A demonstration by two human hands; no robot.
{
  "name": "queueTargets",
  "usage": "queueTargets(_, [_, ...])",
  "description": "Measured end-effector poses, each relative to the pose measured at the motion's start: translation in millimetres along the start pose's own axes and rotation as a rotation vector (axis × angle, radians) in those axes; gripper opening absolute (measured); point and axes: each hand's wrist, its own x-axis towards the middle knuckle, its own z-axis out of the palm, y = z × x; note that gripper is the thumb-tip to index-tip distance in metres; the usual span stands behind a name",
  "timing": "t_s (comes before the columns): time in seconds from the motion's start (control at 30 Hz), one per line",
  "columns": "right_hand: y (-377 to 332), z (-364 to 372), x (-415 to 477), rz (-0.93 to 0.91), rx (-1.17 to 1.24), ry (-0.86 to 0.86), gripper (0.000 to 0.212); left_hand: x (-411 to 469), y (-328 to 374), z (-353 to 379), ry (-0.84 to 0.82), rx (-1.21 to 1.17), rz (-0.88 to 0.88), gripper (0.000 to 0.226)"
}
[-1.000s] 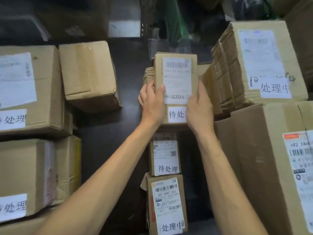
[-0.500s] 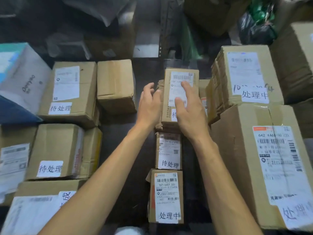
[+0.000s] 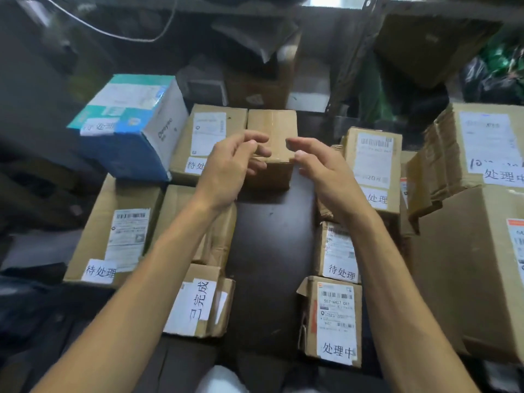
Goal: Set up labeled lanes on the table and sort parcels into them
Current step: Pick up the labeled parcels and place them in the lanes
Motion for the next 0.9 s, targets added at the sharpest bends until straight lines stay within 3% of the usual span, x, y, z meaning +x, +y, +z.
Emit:
queueTargets(0.37, [-65.7, 65.9, 5.9, 0.066, -0.043, -0.062, 0.041, 9.5, -9.1, -67.1, -0.159, -0.062, 0.15, 0.025])
queueTargets(0.47, [-79.3, 79.3, 8.6, 0.058, -0.021, -0.032, 0.04, 10.2, -10.2, -82.0, -0.134, -0.03, 0.194, 0.024])
queueTargets(0.67, [-96.6, 114.7, 32.3, 0.087, 0.01, 0.024, 0.034, 9.4, -11.4, -126.6, 0.082, -0.078, 0.276, 0.026])
queueTargets(0.8, [-108.3, 137.7, 48.1, 0.079, 0.06, 0.204, 0.027, 7.8, -12.3, -164.3, 0.398, -0.032, 0.392, 0.022])
queueTargets(0.9, [-113.2, 154.8, 60.1, 0.143, 0.054, 0.18, 0.035, 22.6, -26.6, -195.4, 0.627, 0.119, 0.399, 0.019])
